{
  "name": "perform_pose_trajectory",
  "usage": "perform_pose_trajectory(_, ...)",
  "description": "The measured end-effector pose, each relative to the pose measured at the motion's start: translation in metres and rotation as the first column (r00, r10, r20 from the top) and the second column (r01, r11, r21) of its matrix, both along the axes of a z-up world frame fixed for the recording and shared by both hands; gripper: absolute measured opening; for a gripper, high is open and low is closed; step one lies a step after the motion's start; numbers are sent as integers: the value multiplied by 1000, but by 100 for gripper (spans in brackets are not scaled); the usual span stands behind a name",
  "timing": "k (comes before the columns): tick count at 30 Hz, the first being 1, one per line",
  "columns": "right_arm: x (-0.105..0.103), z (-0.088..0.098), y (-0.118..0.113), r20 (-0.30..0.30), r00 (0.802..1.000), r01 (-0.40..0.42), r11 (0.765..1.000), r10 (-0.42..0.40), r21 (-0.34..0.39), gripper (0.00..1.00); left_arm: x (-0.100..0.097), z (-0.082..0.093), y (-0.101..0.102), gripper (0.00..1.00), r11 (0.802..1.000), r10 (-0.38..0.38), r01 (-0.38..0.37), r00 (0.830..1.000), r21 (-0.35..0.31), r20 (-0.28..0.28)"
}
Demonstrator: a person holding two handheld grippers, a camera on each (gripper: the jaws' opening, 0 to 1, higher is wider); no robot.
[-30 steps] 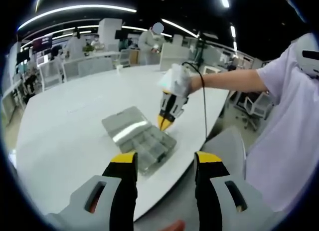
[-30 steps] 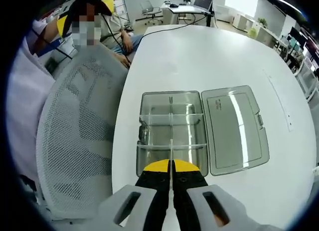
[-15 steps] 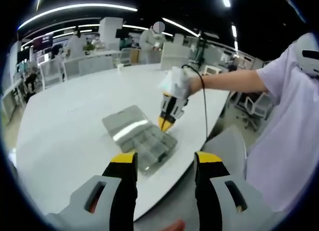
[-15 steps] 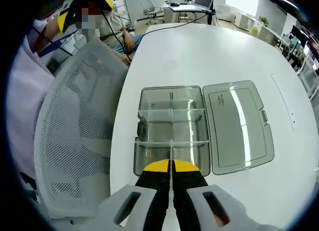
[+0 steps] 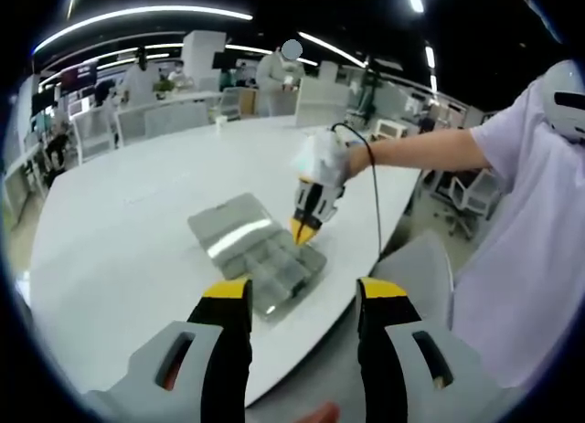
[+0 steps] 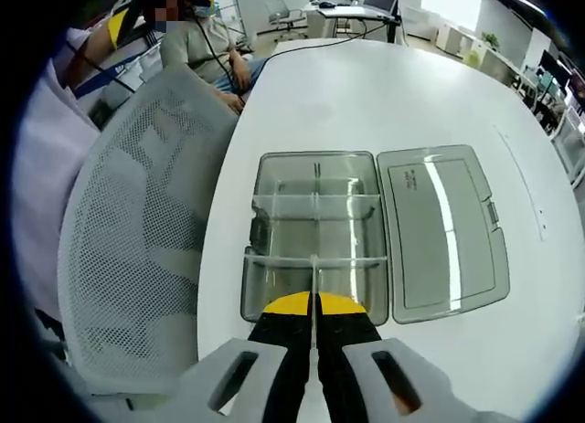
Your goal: Insert the divider into the dual guide fixture by aligning both edges with the guide slots and pushing it downward to the bottom, including one-sided entry, uneven engagement, binding, and posture correction.
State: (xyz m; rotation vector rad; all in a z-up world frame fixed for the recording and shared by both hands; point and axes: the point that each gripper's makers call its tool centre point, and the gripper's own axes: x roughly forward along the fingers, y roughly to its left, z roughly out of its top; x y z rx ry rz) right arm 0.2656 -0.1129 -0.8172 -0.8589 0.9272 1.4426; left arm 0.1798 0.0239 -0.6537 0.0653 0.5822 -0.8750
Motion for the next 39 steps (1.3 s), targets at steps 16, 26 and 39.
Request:
perform_pose_trajectory(16, -1, -8, 0, -26, 999, 35, 999, -35, 0, 0, 1, -2, 2, 44, 1000, 6, -6, 1000, -5, -2)
perform_pose_trajectory(26, -1, -13, 0, -37, 998, 54, 999, -54, -3, 0, 1, -3, 4, 44, 1000, 15, -15, 1000, -7, -1)
perform_pose_trajectory(39, 0, -20, 0, -14, 999, 49, 999, -49, -21, 0, -1, -3, 4, 44, 1000, 18, -18, 1000, -11, 2)
